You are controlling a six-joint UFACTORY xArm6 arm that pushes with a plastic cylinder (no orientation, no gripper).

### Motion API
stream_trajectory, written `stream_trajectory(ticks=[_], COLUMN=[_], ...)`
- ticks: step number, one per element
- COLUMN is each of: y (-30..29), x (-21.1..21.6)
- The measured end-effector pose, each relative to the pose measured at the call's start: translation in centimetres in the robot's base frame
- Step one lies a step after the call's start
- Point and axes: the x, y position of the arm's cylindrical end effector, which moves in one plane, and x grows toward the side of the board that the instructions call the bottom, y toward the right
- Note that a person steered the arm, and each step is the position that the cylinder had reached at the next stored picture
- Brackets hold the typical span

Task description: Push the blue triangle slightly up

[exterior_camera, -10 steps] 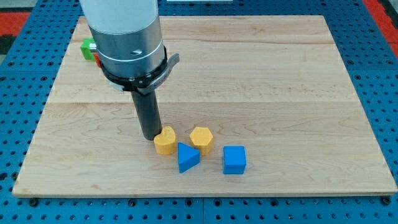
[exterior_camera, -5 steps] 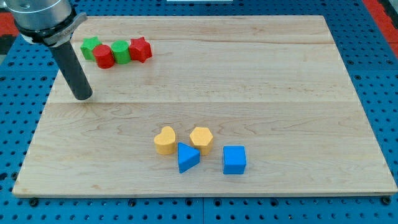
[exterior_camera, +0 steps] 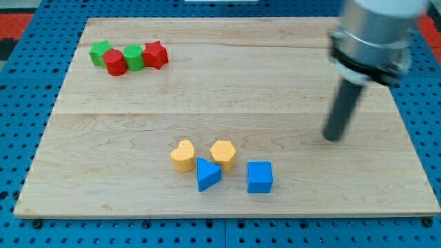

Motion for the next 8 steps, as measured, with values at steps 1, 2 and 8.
stream_trajectory(ticks=[1, 2, 8], y=[-2.6, -7.6, -29.8], x=[9.5, 9.6, 5.5])
